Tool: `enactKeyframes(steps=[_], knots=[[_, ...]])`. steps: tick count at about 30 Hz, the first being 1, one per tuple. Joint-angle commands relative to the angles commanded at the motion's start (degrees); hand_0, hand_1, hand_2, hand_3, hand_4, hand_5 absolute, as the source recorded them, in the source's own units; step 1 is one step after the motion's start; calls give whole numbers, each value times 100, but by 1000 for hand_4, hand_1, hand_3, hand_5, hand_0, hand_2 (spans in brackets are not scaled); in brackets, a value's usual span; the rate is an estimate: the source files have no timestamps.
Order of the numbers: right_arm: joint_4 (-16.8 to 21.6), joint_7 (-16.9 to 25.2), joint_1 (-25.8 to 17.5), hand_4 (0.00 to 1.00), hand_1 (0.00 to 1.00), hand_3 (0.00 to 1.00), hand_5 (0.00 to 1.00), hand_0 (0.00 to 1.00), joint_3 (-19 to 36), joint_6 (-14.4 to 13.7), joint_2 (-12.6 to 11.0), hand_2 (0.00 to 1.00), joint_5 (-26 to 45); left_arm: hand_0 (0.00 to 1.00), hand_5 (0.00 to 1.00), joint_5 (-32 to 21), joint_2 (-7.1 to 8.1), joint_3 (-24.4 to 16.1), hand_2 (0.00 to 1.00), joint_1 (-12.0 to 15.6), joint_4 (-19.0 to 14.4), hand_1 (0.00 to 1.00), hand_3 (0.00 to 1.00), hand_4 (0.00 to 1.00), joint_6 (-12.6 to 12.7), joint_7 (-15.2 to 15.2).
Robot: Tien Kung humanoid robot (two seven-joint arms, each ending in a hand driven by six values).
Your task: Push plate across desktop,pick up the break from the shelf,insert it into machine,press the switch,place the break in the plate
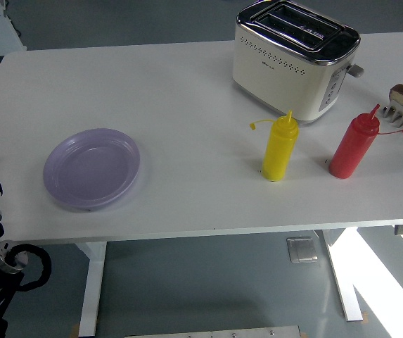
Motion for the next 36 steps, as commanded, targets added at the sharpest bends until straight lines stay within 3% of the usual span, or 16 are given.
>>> enactKeyframes(steps=[18, 36], knots=[[-302, 30, 16, 755, 769, 776, 121, 797, -166, -39, 107, 777, 163, 846, 940, -306, -151, 449, 760, -304, 386, 787, 738, 718, -126, 4], [-553, 22, 62, 762, 767, 776, 141, 797, -379, -90, 181, 776, 217, 846, 964, -299, -177, 618, 754, -363, 560, 786, 737, 717, -153, 28]])
